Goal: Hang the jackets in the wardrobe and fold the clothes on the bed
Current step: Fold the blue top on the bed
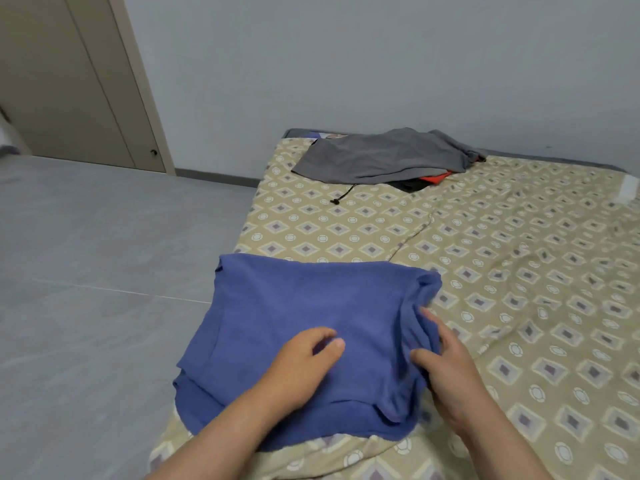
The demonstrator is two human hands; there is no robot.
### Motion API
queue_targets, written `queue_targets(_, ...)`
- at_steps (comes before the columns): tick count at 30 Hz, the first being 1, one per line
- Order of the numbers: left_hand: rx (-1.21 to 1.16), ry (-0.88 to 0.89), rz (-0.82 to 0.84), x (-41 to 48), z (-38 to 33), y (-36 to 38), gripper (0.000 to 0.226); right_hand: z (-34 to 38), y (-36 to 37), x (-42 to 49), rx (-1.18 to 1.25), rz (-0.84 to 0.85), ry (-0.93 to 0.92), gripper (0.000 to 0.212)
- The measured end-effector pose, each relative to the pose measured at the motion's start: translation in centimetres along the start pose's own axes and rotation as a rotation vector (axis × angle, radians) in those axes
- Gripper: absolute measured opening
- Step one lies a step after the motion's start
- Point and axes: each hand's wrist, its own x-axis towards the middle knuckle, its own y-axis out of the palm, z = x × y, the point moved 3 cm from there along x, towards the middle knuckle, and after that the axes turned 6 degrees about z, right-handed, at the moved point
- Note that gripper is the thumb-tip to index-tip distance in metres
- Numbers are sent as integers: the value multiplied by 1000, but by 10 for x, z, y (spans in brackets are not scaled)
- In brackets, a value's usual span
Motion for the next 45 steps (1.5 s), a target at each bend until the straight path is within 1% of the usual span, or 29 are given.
queue_targets(1,-171,-16,-9,9,-4,-7,16,5,18,3,-64,52,-18,73)
queue_targets(2,-341,-33,-32,17,-7,-17,15,8,38,5,-114,102,-26,75)
queue_targets(3,-485,-75,-65,26,-8,-26,18,8,57,6,-163,144,-22,76)
queue_targets(5,-695,-212,-92,38,-2,-42,25,4,92,4,-257,222,0,78)
queue_targets(7,-839,-312,-16,44,8,-49,36,-4,118,-1,-339,296,29,78)
queue_targets(9,-828,-353,80,50,15,-50,42,-12,134,-6,-396,347,58,78)
queue_targets(10,-788,-355,94,54,16,-51,40,-15,138,-7,-404,367,63,77)
queue_targets(12,-736,-357,32,65,18,-53,29,-19,141,-9,-416,392,74,78)
queue_targets(15,-734,-408,-127,85,23,-56,20,-20,142,-10,-461,384,69,78)
queue_targets(16,-755,-406,-161,89,25,-58,21,-21,143,-11,-475,383,62,78)
queue_targets(18,-822,-352,-175,98,28,-61,33,-20,147,-12,-500,402,51,77)
queue_targets(20,-841,-271,-85,102,31,-63,45,-19,154,-13,-534,420,31,76)
queue_targets(22,-689,-217,29,102,34,-64,48,-16,162,-12,-559,437,-14,75)
queue_targets(23,-569,-205,46,103,38,-65,46,-15,166,-12,-577,451,-31,75)
queue_targets(24,-456,-213,26,104,40,-68,41,-14,170,-12,-598,467,-40,75)
queue_targets(25,-372,-234,-25,105,42,-73,29,-14,173,-11,-615,482,-45,75)
queue_targets(26,-343,-256,-86,105,43,-78,16,-15,175,-11,-623,493,-42,76)
queue_targets(27,-367,-271,-145,106,44,-85,9,-16,176,-11,-623,493,-36,75)
queue_targets(28,-431,-278,-205,106,47,-91,9,-16,176,-12,-617,475,-38,74)
queue_targets(30,-585,-290,-288,106,53,-103,9,-14,174,-15,-602,384,-66,65)
queue_targets(33,-718,-285,-341,104,59,-120,9,-11,176,-19,-596,276,-102,45)
queue_targets(35,-732,-272,-353,103,62,-134,9,-7,185,-18,-586,276,-130,32)
queue_targets(36,-726,-267,-360,102,63,-142,13,-4,191,-18,-590,287,-137,28)
queue_targets(38,-712,-251,-360,100,63,-156,17,0,203,-17,-593,303,-159,30)
queue_targets(40,-711,-231,-356,97,64,-168,16,5,216,-18,-610,316,-202,29)
queue_targets(45,-687,-238,-389,85,83,-193,15,3,269,-22,-699,368,-282,46)
